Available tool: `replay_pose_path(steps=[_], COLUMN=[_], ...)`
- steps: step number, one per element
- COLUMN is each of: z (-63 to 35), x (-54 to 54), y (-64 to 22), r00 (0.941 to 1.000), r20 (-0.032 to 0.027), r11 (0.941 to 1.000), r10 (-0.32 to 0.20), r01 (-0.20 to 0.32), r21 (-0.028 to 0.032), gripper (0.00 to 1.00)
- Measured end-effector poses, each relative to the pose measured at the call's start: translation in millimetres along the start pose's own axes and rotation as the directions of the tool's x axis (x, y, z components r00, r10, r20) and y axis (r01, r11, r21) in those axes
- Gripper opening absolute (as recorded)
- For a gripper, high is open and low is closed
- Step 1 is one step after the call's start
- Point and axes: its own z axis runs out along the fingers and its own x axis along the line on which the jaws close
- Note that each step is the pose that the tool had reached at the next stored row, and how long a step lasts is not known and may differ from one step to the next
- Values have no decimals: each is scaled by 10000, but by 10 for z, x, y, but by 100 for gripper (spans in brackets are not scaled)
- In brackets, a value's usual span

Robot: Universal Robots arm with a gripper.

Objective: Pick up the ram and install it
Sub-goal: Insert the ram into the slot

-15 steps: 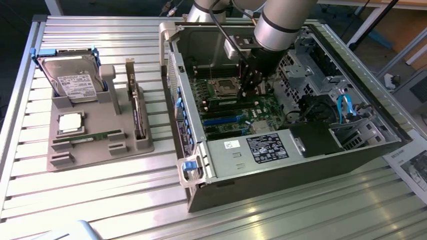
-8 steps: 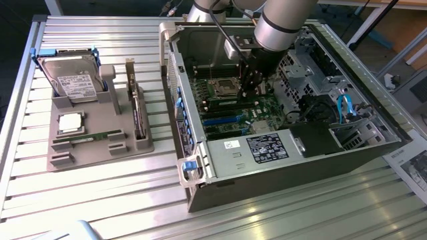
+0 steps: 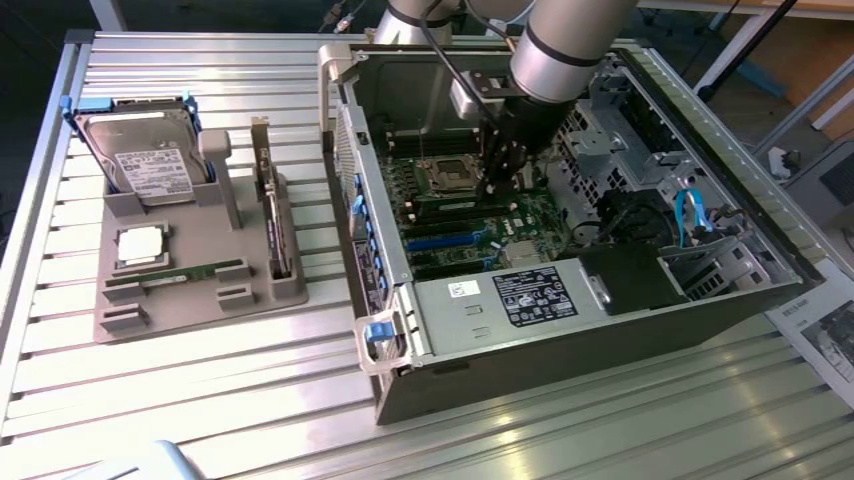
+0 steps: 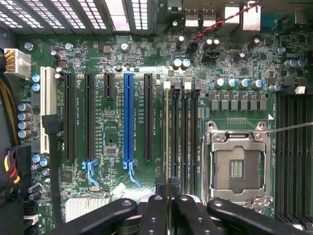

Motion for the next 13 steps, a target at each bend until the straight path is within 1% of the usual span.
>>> replay_pose_path(steps=[4, 8, 13], z=[4, 38, 42], x=[0, 2, -9], y=[-6, -7, -8], r00=[10000, 10000, 10000], r20=[1, -2, 0], r11=[10000, 10000, 10000], r10=[0, 0, 0], r01=[0, 0, 0], r21=[0, 2, 3], gripper=[12, 12, 12])
